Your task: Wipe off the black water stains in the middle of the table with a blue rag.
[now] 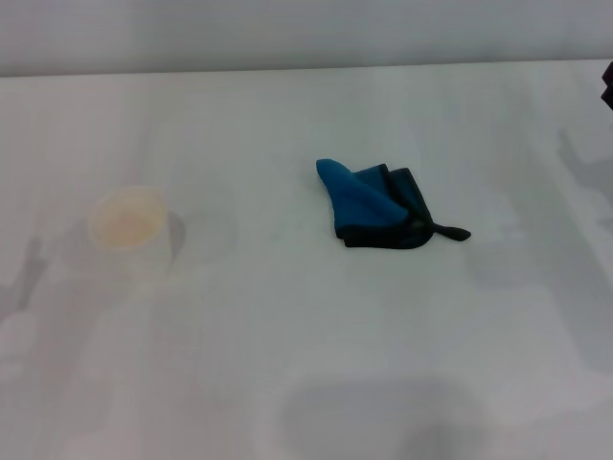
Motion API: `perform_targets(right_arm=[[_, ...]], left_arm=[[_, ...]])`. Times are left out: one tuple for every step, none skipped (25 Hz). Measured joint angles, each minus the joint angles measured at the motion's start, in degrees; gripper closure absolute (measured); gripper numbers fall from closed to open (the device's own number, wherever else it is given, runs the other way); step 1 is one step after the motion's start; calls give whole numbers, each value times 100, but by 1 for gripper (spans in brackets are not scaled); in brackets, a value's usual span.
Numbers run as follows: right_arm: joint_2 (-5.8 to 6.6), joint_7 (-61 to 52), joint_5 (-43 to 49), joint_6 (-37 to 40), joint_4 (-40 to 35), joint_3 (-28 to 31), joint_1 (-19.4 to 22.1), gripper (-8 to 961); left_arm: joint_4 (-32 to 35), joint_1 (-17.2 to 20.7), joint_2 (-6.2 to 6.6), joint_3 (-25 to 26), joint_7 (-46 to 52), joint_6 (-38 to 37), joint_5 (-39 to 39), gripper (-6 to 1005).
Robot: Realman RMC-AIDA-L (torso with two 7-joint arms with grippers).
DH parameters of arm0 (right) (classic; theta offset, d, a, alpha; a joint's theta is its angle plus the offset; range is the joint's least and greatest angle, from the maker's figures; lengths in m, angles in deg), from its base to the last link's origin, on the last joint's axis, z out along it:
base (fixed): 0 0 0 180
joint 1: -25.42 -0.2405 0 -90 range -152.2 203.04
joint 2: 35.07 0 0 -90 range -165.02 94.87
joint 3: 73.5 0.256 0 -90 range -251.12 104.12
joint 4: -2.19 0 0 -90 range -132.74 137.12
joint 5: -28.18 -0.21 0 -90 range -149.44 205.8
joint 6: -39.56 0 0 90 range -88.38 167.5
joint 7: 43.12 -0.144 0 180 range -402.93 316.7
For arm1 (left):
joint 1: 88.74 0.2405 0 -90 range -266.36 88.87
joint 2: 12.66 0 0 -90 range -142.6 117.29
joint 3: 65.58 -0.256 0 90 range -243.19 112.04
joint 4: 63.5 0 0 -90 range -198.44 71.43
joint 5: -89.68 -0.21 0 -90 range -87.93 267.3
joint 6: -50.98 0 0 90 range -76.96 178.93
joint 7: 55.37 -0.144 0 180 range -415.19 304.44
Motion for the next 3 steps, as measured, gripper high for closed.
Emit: perform_targets(right_arm=[[3, 7, 0, 10, -12, 1, -7, 76], [9, 13, -1, 23, -29, 8, -14, 76], [16, 16, -4, 34, -57, 17, -19, 76]], left_arm=[[1, -3, 0, 0, 0, -15, 0, 117], [10, -7, 0, 0, 0, -32, 0, 117], [23, -13, 1, 3, 0, -48, 0, 117]])
